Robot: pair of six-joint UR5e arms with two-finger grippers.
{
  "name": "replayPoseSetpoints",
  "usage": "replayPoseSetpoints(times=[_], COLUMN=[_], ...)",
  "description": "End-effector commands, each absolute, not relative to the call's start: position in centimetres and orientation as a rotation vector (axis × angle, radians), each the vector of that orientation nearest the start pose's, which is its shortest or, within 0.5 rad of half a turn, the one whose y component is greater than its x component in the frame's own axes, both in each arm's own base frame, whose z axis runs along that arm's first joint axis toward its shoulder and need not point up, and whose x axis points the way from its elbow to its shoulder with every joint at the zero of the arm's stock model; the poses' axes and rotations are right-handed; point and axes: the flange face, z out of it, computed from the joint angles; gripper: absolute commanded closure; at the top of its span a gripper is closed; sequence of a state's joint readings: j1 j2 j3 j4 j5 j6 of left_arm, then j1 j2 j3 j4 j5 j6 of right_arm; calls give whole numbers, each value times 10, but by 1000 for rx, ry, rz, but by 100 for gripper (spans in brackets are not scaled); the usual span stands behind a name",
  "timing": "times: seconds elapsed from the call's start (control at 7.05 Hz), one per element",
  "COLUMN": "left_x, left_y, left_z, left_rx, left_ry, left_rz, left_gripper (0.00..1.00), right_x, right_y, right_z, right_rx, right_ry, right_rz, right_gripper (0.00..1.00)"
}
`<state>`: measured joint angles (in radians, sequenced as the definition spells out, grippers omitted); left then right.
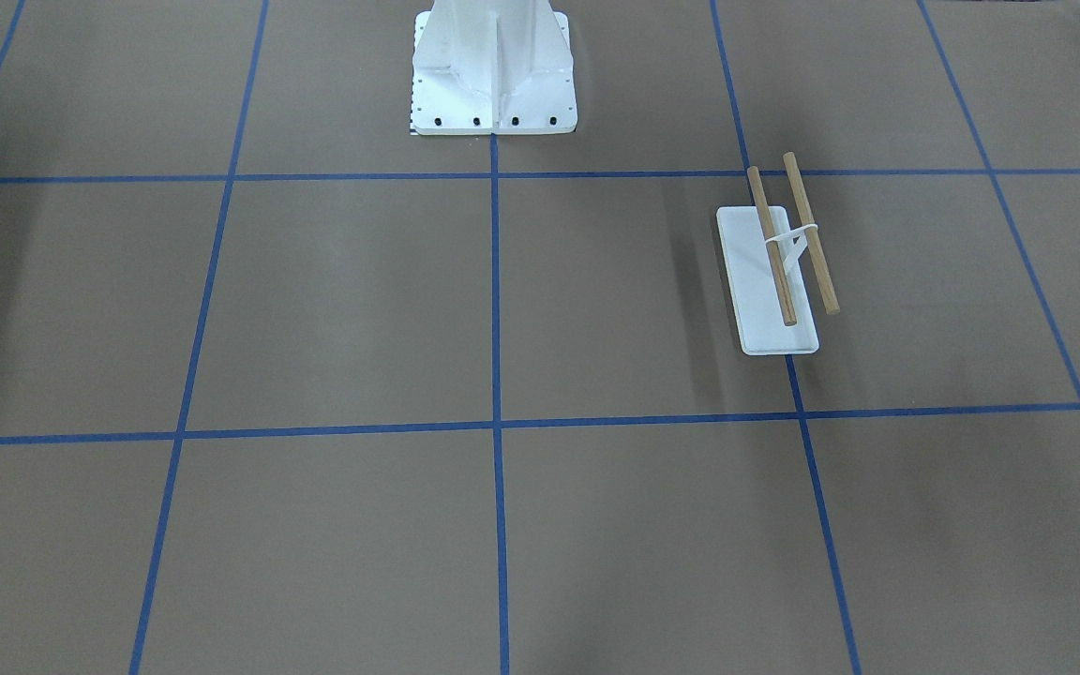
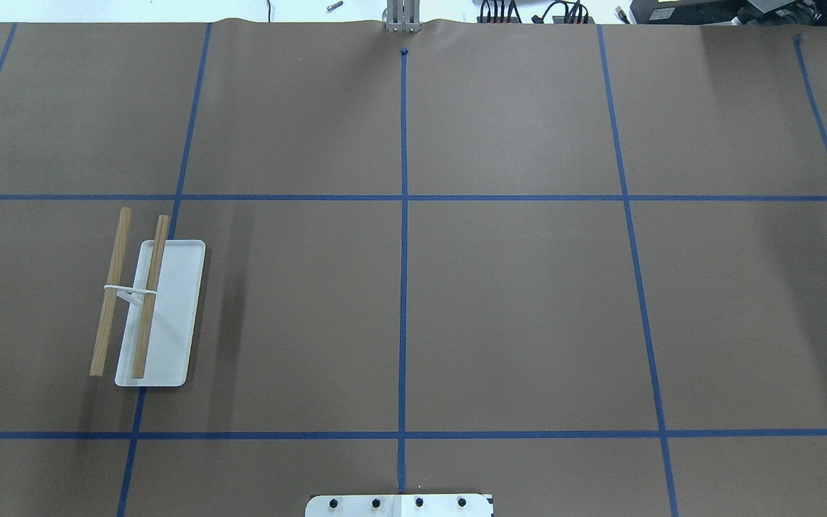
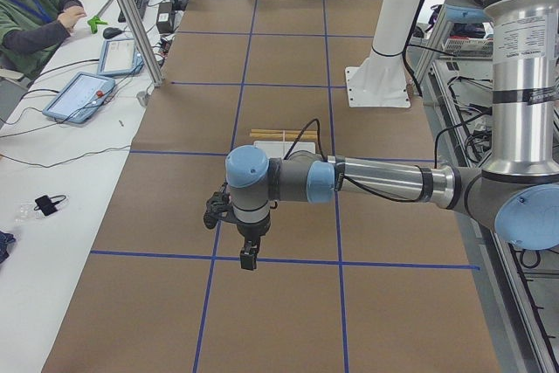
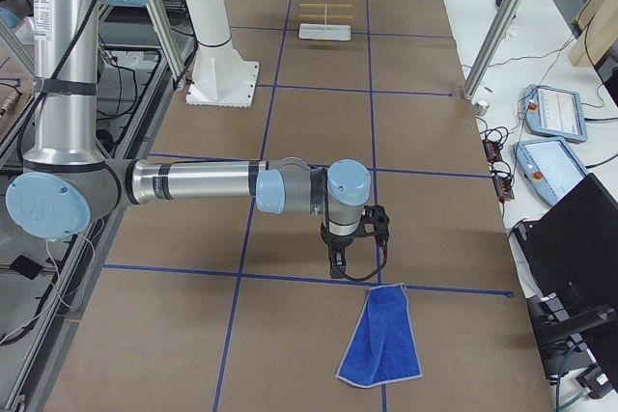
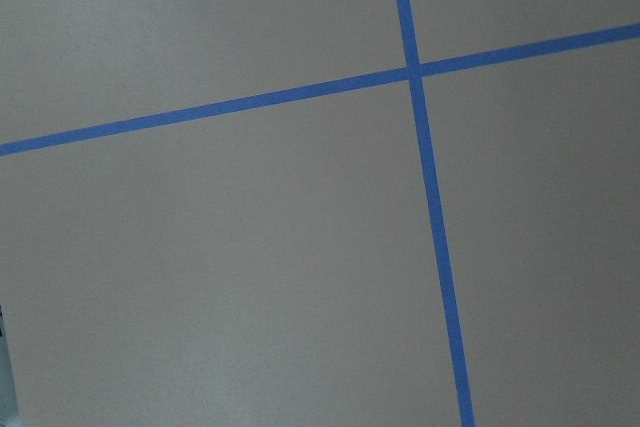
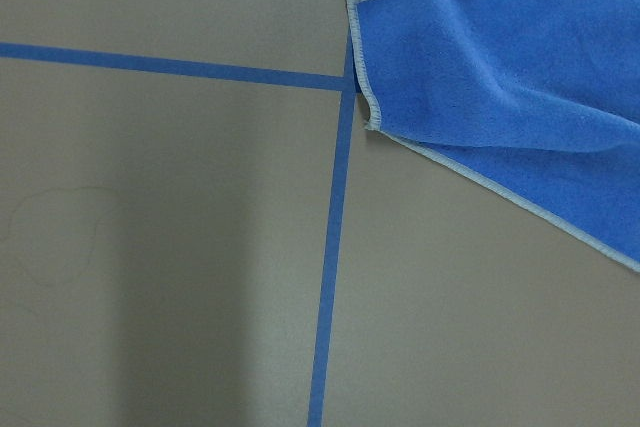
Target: Hang towel on rack
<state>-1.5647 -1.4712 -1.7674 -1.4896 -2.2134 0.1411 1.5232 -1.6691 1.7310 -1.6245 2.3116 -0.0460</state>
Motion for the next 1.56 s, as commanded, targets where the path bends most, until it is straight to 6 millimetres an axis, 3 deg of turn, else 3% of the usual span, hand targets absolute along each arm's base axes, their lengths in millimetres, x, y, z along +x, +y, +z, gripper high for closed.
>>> replayPoseSetpoints(times=[0.0,0.43,0.71,0.85,0.99,1.42], left_x=[-71,-71,-72,-71,-71,-71], left_y=[-442,-450,-465,-468,-471,-492], left_z=[628,615,601,596,592,567], left_rx=[54,127,175,197,231,475], left_ry=[638,630,622,622,624,600], left_rz=[147,170,179,185,196,259], left_gripper=[1,1,2,2,1,1], right_x=[45,46,45,44,45,42], right_y=[-450,-448,-455,-465,-468,-474], right_z=[636,637,615,586,574,568], right_rx=[2,4,46,116,250,333], right_ry=[-741,-726,-727,-725,-720,-723], right_rz=[-90,-91,-106,-134,-184,-209], right_gripper=[0,0,0,0,0,0])
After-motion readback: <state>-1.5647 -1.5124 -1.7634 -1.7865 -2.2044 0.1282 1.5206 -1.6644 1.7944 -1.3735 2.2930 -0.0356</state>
